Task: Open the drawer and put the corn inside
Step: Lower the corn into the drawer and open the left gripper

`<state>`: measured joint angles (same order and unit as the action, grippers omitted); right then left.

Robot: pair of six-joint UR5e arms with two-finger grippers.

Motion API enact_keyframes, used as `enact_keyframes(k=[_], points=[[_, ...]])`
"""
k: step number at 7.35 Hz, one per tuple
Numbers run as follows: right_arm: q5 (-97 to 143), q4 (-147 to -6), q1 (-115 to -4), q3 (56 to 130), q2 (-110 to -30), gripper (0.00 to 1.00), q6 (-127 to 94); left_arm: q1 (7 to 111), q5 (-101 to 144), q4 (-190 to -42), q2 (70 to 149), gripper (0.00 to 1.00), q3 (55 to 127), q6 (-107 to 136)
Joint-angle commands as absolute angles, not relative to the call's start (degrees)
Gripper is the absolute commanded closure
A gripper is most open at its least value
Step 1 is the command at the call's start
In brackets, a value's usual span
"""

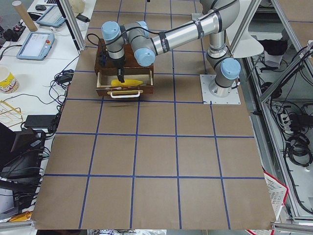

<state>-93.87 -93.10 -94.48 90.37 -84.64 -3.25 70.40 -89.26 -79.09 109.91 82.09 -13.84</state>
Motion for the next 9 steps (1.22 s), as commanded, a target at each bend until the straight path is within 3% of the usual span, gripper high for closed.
enact_keyframes(k=[1,4,9], points=[[-93.87,-93.08,-94.48,90.35,-84.64,0.0,-3.25,70.31,-89.38,-79.71,108.81,0.12,81.91,-13.8],[-93.87,-93.16,-94.48,90.44,-84.64,0.0,-3.25,72.59,-89.12,-84.27,103.39,0.11,81.74,-11.18],[-93.69,-93.08,-94.48,90.35,-84.64,0.0,-3.25,90.41,-89.82,-87.89,94.41,0.0,83.23,1.91]])
